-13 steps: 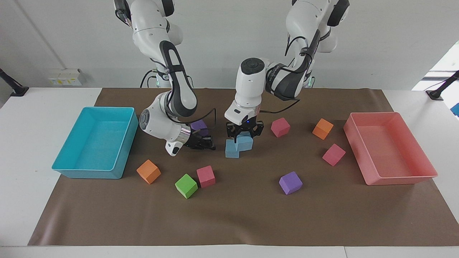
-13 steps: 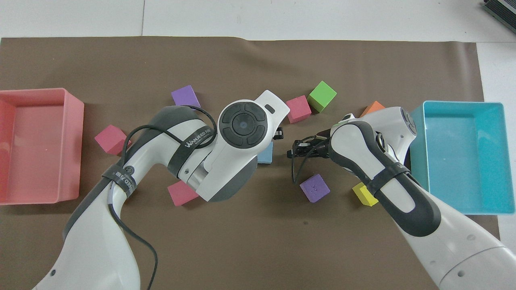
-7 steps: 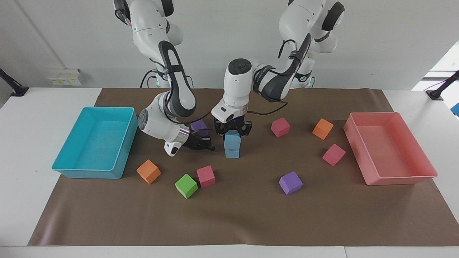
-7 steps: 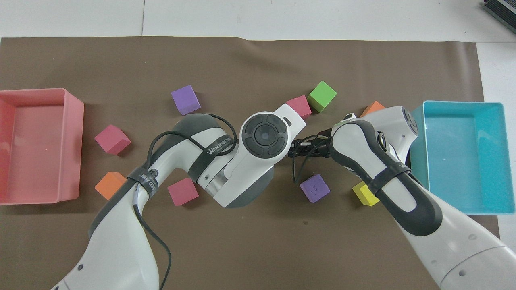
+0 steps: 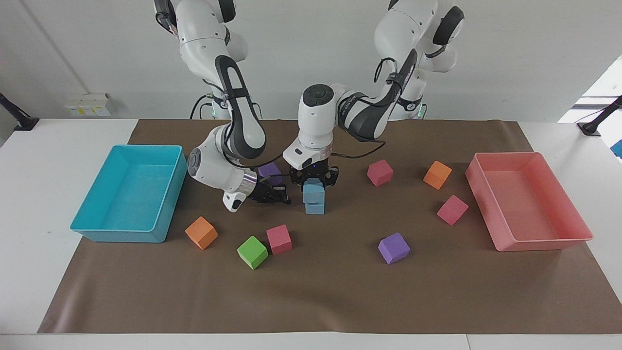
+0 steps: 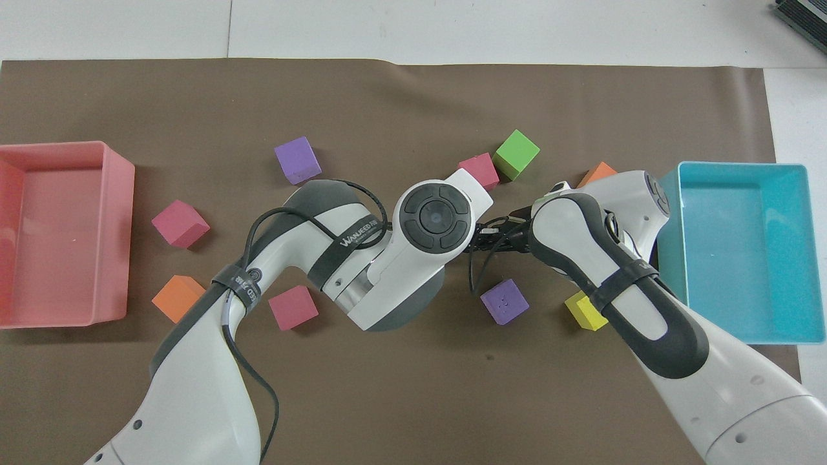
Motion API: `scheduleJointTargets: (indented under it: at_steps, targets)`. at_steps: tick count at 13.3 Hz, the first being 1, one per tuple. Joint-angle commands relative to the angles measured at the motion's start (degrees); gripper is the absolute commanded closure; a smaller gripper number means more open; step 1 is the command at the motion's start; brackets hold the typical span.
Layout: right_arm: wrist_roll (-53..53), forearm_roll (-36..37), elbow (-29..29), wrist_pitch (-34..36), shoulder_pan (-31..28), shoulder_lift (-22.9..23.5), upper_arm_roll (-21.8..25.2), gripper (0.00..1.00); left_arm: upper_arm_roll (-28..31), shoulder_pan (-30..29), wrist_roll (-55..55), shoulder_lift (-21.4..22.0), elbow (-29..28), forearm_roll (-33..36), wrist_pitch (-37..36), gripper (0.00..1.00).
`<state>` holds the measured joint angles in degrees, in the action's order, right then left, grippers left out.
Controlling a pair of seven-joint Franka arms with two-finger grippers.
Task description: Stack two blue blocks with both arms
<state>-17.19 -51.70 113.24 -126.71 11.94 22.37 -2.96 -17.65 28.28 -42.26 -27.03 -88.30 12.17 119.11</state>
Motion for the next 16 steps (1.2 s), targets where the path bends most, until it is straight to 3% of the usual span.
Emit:
scheduleJointTargets:
  at_steps: [1, 12, 16]
  targets:
    - [-2.5, -2.18, 0.22, -0.82, -0.61, 0.04, -0.47, 1.0, 0.69, 0.99, 0.42, -1.35, 1.82, 1.37, -1.6, 0.76]
    - [-2.41, -2.26, 0.49, -0.99, -0.43, -0.05, -0.38, 1.0, 0.69, 1.08, 0.42, -1.79, 0.85, 1.37, -1.24, 0.76]
    - [-2.41, -2.18, 0.57, -0.99, -0.43, -0.05, -0.38, 1.0, 0.69, 1.17, 0.33, -1.71, 0.5, 1.37, -1.24, 0.67]
